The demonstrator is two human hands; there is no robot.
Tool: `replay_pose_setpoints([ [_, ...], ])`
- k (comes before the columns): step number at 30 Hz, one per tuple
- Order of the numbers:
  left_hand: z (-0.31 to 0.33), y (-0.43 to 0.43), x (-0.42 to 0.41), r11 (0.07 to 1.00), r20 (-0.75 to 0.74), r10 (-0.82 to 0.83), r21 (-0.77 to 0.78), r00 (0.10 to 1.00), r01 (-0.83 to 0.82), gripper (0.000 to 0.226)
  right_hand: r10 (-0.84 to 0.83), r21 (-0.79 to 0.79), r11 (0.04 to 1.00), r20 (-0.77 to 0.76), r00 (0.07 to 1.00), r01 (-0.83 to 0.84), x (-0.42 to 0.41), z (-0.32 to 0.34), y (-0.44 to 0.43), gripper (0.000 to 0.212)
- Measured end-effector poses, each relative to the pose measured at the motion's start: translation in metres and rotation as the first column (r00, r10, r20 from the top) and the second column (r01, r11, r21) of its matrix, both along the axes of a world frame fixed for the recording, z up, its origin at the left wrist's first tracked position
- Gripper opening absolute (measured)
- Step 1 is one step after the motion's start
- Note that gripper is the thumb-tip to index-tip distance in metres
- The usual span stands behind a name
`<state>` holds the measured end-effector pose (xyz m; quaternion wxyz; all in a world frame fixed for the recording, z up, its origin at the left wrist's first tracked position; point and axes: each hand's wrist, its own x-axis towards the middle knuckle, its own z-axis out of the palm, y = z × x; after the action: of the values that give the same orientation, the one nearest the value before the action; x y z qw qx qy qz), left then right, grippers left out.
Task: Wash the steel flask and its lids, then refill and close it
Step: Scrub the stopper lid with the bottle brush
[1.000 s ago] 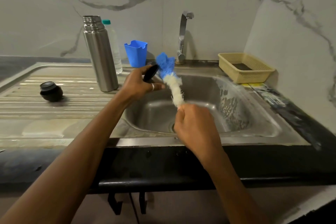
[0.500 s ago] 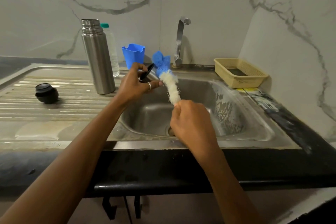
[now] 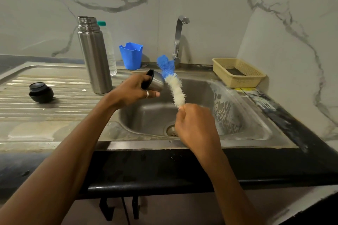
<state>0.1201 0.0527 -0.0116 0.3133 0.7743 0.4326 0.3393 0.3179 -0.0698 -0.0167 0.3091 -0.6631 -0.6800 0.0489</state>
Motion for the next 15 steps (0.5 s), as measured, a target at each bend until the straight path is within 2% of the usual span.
replay_pose_setpoints([
  [3,0.001,0.001,-0.004,1.0,0.002,0.009,-0.012,1.0,-0.009,0.005,0.008,0.007,1.0,0.025,1.0,-0.008,0.0,-0.001,-0.008,0.03],
  [5,0.001,0.001,-0.004,0.999,0.023,0.053,-0.001,0.998,-0.053,0.01,0.017,0.013,1.0,0.037,0.999,-0.017,-0.002,-0.001,-0.014,0.03],
  [9,-0.003,0.001,-0.003,0.994,0.04,0.106,0.002,0.994,-0.106,0.073,0.027,0.004,1.0,0.07,0.997,-0.027,-0.008,0.003,-0.014,0.031],
  [10,-0.003,0.0,-0.002,0.994,0.032,0.112,0.003,0.993,-0.112,0.079,0.02,0.002,1.0,0.073,0.997,-0.02,-0.008,0.005,-0.009,0.031],
  [13,0.0,-0.002,-0.001,0.99,0.043,0.134,0.033,0.99,-0.135,0.059,0.012,-0.011,1.0,0.064,0.998,-0.011,-0.007,0.006,-0.004,0.031],
  [15,0.001,-0.001,-0.004,0.989,0.067,0.135,0.051,0.989,-0.138,0.058,0.044,-0.038,0.998,0.078,0.996,-0.041,-0.01,-0.001,-0.015,0.031],
])
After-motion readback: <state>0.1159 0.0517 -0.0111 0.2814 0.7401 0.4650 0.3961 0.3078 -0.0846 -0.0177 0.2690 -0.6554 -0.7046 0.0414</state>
